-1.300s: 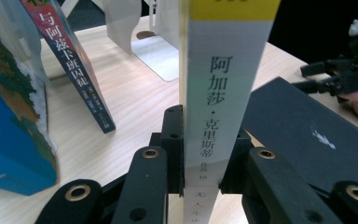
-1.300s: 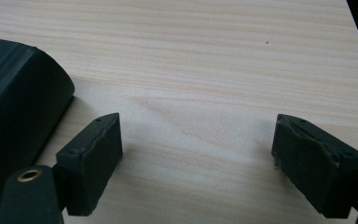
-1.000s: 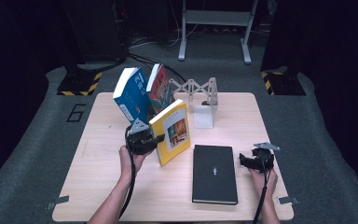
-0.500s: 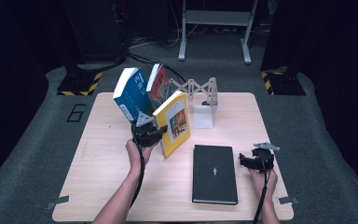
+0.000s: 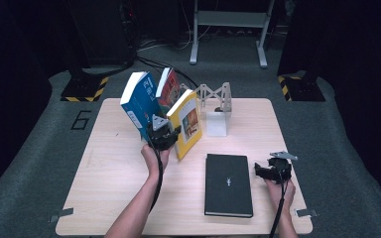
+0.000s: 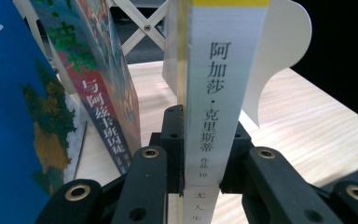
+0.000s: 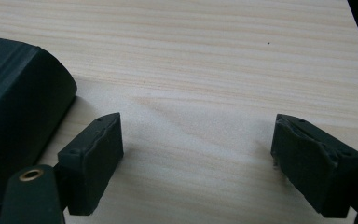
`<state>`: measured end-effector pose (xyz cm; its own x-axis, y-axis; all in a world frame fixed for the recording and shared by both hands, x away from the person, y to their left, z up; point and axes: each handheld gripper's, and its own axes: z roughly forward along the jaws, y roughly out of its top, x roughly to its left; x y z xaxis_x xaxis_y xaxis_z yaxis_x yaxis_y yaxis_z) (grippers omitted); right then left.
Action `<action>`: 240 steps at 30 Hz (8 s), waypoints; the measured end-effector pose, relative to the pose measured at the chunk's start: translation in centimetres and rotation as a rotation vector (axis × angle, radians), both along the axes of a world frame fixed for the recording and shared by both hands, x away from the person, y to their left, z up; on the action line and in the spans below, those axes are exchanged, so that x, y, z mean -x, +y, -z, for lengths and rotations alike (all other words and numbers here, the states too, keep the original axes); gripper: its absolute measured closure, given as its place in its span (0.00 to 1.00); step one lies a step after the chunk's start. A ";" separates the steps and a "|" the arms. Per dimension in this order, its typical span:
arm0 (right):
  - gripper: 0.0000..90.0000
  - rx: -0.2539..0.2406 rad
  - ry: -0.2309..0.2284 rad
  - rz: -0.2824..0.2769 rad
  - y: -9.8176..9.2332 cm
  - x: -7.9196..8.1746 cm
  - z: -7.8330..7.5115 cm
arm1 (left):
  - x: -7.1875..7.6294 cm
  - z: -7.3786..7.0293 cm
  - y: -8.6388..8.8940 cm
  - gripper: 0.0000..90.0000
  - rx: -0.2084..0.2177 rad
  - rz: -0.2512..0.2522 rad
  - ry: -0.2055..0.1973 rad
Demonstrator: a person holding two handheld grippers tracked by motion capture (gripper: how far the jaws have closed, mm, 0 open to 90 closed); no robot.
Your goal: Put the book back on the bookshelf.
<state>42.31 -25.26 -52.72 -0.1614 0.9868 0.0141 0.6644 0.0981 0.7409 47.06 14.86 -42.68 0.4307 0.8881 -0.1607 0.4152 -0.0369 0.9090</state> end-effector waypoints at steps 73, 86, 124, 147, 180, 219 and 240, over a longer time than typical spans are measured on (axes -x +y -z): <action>0.18 0.000 -0.005 -0.016 0.1 -0.1 0.0 | -1.8 2.7 -0.3 0.81 0.064 -0.167 0.095; 0.17 -0.011 0.004 -0.025 0.2 0.1 -0.2 | -1.9 2.8 0.5 0.55 0.022 -0.125 0.122; 0.13 -0.020 -0.059 -0.266 13.5 -2.1 -7.4 | 4.6 9.9 12.1 0.06 -0.205 -0.127 0.311; 0.16 -0.015 -0.046 -0.431 24.6 -7.4 -8.9 | 5.4 10.5 13.7 0.00 -0.272 -0.105 0.287; 0.63 0.056 -0.078 -0.439 29.4 -9.6 -9.7 | 5.4 10.5 13.6 0.00 -0.266 -0.113 0.282; 0.82 0.063 -0.095 -0.425 26.9 -9.2 -10.2 | 5.4 10.5 13.7 0.00 -0.266 -0.113 0.286; 0.85 0.069 -0.175 -0.420 25.8 -8.6 -9.6 | 5.4 10.4 13.8 0.00 -0.282 -0.101 0.291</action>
<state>50.96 0.52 -43.16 -0.5417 0.8330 -0.1125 0.4217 0.3851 0.8209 41.64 28.64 -53.07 0.3114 0.9503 -0.0070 0.6680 -0.2136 0.7129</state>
